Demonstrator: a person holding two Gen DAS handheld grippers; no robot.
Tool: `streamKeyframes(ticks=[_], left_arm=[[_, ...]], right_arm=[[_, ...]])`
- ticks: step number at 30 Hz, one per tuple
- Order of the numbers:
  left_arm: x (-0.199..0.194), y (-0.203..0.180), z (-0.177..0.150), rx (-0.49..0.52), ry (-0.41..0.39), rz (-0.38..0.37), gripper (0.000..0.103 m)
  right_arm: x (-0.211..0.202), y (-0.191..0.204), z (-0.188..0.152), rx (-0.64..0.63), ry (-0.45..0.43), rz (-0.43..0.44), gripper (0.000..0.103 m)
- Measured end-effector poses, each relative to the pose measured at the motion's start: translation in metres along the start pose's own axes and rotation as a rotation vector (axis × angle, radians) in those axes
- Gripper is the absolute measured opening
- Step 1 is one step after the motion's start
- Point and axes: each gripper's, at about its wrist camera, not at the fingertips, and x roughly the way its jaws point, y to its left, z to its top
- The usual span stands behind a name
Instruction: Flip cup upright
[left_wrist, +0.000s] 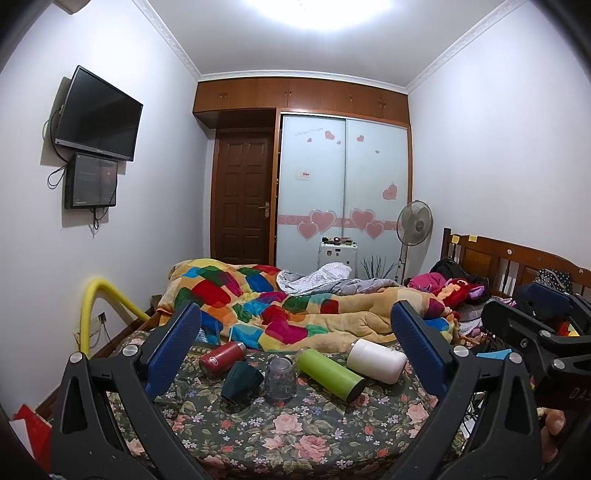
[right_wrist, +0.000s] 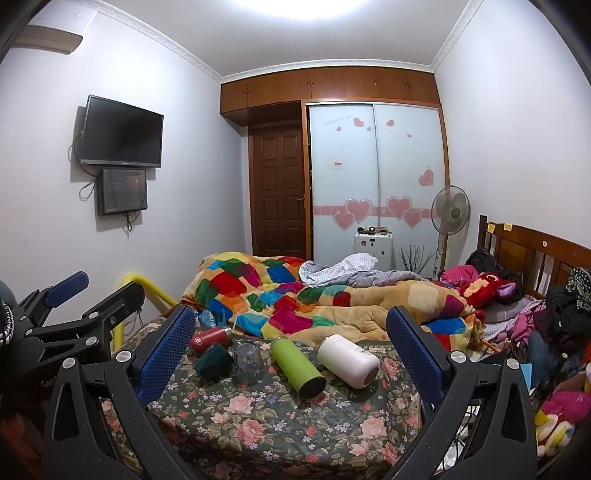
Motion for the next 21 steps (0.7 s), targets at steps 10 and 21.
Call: streamKeyframes(ticks=[10, 21], left_arm=[[-0.0015, 0.0017, -0.0026, 0.000, -0.002, 0.006, 0.103], [-0.0001, 0.0038, -0.0030, 0.001, -0.003, 0.004, 0.103]], right_arm=[[-0.0003, 0.0003, 0.0004, -0.003, 0.000, 0.001, 0.103], [-0.0014, 0.0009, 0.0017, -0.002, -0.001, 0.001, 0.103]])
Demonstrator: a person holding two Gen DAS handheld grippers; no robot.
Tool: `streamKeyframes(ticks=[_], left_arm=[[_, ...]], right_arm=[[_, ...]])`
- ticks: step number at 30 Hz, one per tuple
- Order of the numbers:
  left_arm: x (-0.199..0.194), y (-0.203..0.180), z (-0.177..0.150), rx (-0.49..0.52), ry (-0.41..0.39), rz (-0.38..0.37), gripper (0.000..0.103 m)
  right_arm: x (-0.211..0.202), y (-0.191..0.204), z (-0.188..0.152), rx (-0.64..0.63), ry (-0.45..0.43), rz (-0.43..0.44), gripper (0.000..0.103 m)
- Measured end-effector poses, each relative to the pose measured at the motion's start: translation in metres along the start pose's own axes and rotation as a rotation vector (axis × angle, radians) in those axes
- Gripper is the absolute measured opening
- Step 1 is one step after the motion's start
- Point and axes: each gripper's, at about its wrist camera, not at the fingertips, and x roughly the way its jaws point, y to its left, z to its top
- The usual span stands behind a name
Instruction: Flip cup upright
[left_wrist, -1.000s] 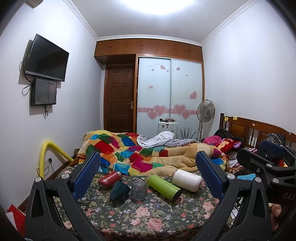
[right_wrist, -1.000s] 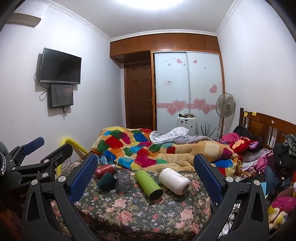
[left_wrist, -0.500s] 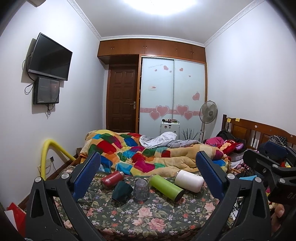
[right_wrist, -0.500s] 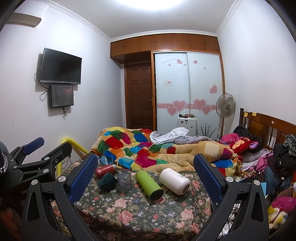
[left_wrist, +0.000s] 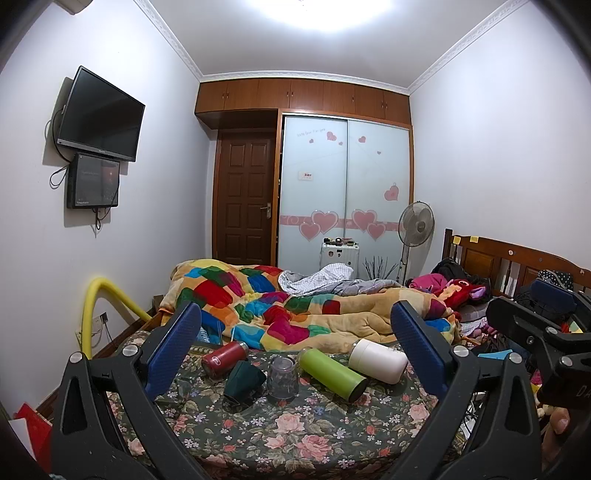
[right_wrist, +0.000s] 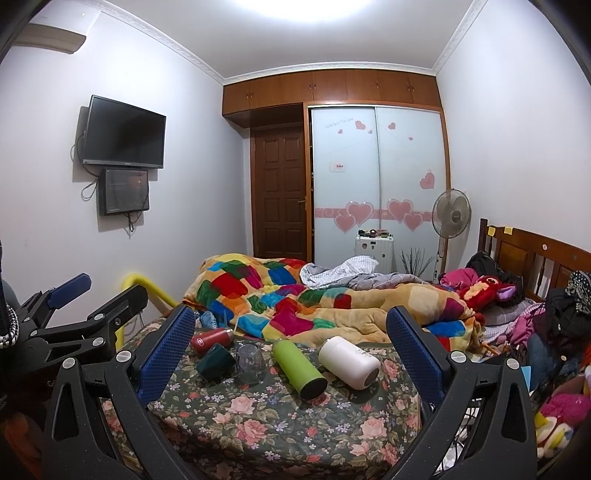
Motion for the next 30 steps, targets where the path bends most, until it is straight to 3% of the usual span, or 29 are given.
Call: streamKeyframes(ticks=[30], left_arm=[[0.016, 0.005, -0.012, -0.009, 0.033, 0.022, 0.103]], right_arm=[[0.011, 0.000, 0.000, 0.004, 0.035, 0.002, 0.103]])
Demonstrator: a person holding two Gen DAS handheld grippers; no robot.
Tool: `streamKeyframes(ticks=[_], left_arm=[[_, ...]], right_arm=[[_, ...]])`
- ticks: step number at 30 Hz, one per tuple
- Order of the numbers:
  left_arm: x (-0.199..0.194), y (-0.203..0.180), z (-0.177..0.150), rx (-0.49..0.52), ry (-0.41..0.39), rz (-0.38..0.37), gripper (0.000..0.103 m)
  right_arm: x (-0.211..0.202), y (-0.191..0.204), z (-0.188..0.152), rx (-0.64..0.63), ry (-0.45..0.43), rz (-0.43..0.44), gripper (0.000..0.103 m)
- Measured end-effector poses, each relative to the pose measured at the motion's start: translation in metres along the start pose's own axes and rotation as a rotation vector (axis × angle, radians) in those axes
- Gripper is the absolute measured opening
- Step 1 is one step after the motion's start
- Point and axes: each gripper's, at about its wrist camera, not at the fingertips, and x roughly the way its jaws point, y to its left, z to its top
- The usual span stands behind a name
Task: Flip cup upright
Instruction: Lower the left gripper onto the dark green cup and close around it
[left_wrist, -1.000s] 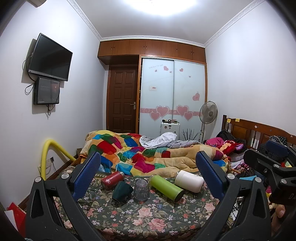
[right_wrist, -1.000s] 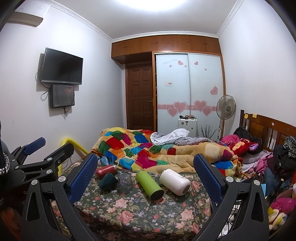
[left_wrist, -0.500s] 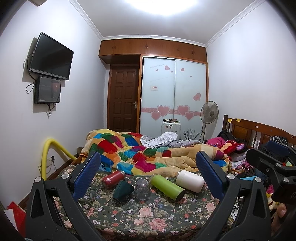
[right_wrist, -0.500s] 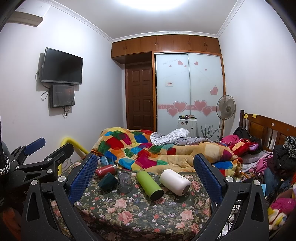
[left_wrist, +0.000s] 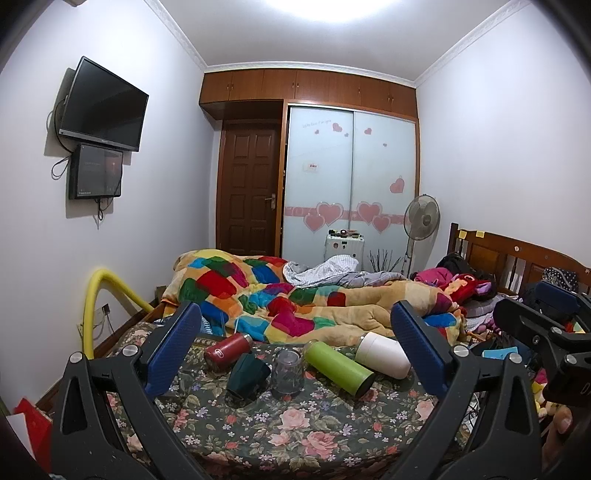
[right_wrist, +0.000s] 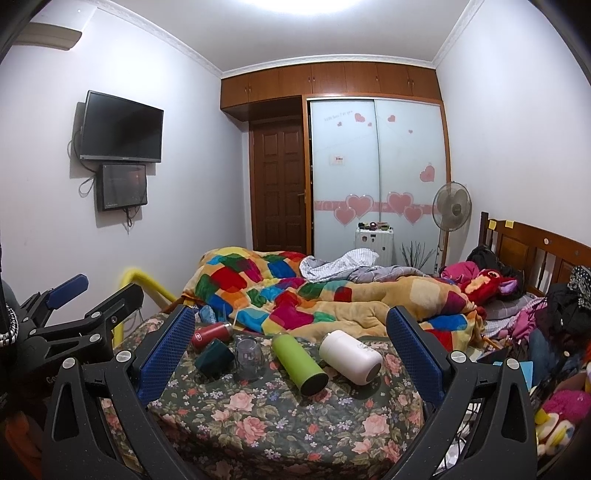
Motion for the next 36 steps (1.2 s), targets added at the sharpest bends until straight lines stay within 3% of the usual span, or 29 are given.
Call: streamKeyframes(ticks=[5, 8, 13, 19, 23, 31, 36], left_arm=[[0.021, 0.005, -0.008, -0.003, 0.039, 0.018, 0.103], [0.047, 0.013, -0.018, -0.010, 0.100, 0.027, 0.103], [0.113, 0.036, -0.052, -0.002, 0.289, 0.071, 0.103], [0.202, 0.068, -0.115, -0.002, 0.537, 0.085, 0.103], [0.253, 0.088, -0.151, -0.008, 0.661, 0.080, 0.093], [0.317, 0.096, -0.197, 0.066, 0.806, 0.019, 0.087], [0.335, 0.097, -0.207, 0.068, 0.814, -0.029, 0.081]], right_arm=[[0.011, -0.003, -0.005, 0.005, 0.023, -0.008, 0.103], [0.024, -0.009, -0.009, 0.013, 0.051, -0.013, 0.103], [0.044, -0.017, -0.019, 0.028, 0.103, -0.028, 0.103], [0.075, -0.030, -0.031, 0.046, 0.196, -0.046, 0.103], [0.094, -0.034, -0.040, 0.040, 0.255, -0.058, 0.103], [0.125, -0.038, -0.052, 0.049, 0.345, -0.064, 0.103], [0.142, -0.038, -0.057, 0.041, 0.380, -0.072, 0.103]])
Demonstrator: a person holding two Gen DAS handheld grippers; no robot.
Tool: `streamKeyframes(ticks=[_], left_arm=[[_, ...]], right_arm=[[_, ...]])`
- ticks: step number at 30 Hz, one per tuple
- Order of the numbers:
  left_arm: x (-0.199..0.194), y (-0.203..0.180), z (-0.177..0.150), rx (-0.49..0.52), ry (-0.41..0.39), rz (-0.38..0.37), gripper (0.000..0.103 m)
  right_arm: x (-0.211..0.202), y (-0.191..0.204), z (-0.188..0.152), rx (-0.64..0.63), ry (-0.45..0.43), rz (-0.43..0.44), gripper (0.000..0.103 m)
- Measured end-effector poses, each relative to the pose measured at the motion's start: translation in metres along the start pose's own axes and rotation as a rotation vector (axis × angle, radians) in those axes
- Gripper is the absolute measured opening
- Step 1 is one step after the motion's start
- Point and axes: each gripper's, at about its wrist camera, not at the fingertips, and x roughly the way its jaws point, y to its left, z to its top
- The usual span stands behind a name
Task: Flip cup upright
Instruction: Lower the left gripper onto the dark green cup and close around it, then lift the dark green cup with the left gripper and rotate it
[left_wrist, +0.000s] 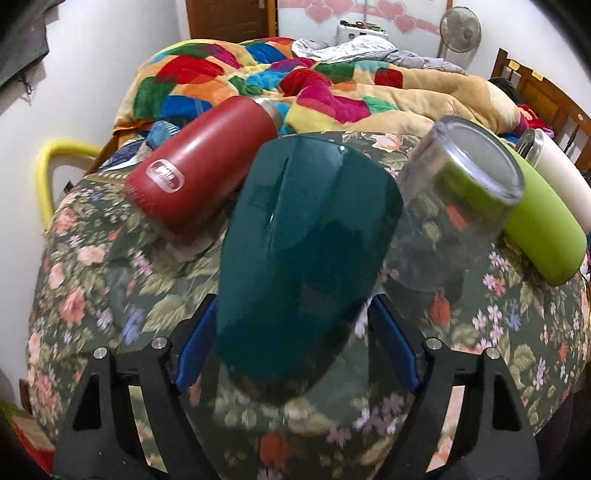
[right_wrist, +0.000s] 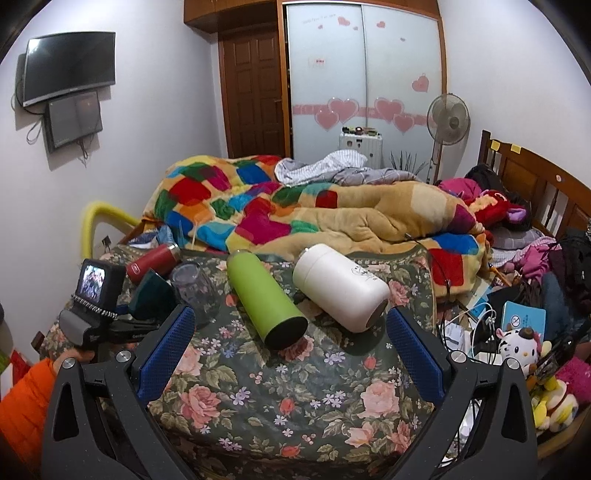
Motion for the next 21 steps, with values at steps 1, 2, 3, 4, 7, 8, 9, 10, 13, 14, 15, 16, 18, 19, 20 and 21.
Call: streamKeyframes(ticks=[1, 2, 3, 4, 7, 8, 9, 10, 13, 14, 15, 16, 18, 19, 20, 21], left_arm=[[0.000, 0.001, 0.000, -0.003, -0.004, -0.006, 0.081], [0.005, 0.003, 0.009, -0.006, -0.005, -0.013, 0.080], [0.006, 0.004, 0.012, -0.011, -0.013, -0.018, 0.078], [0.007, 0.005, 0.013, -0.014, -0.018, -0.019, 0.077], [0.008, 0.008, 0.016, -0.039, -0.040, -0.030, 0.074], [0.008, 0.007, 0.016, -0.040, -0.049, -0.025, 0.073], [0.007, 0.007, 0.016, -0.041, -0.056, -0.019, 0.071], [0.004, 0.006, 0.014, -0.042, -0.063, -0.008, 0.070], [-0.003, 0.005, 0.011, -0.059, -0.076, -0.007, 0.067], [-0.006, 0.006, 0.010, -0.062, -0.080, -0.010, 0.067], [-0.008, 0.005, 0.009, -0.061, -0.083, -0.010, 0.067], [-0.011, 0.003, 0.006, -0.055, -0.086, -0.003, 0.067], [-0.014, 0.001, 0.000, -0.045, -0.085, 0.008, 0.067], [-0.018, 0.000, -0.005, -0.043, -0.083, 0.008, 0.067], [-0.020, -0.001, -0.009, -0.044, -0.083, 0.005, 0.067], [-0.024, -0.002, -0.013, -0.043, -0.083, 0.004, 0.067]], right_arm=[[0.002, 0.000, -0.001, -0.002, 0.005, -0.002, 0.103], [0.004, 0.001, -0.001, -0.004, 0.013, -0.004, 0.103], [0.007, 0.000, 0.000, -0.005, 0.019, -0.005, 0.103], [0.009, 0.001, 0.000, -0.005, 0.021, -0.006, 0.103], [0.011, 0.002, -0.001, -0.012, 0.031, -0.009, 0.103], [0.011, 0.003, -0.001, -0.014, 0.033, -0.010, 0.103], [0.012, 0.004, -0.002, -0.017, 0.035, -0.011, 0.103], [0.011, 0.004, -0.002, -0.021, 0.037, -0.013, 0.103], [0.011, 0.006, -0.003, -0.028, 0.041, -0.018, 0.103], [0.011, 0.005, -0.003, -0.027, 0.042, -0.017, 0.103], [0.011, 0.006, -0.003, -0.029, 0.043, -0.014, 0.103], [0.010, 0.006, -0.004, -0.030, 0.042, -0.013, 0.103], [0.009, 0.007, -0.005, -0.032, 0.042, -0.013, 0.103], [0.009, 0.007, -0.005, -0.032, 0.042, -0.013, 0.103], [0.007, 0.008, -0.005, -0.032, 0.041, -0.013, 0.103], [0.006, 0.008, -0.006, -0.033, 0.041, -0.012, 0.103]])
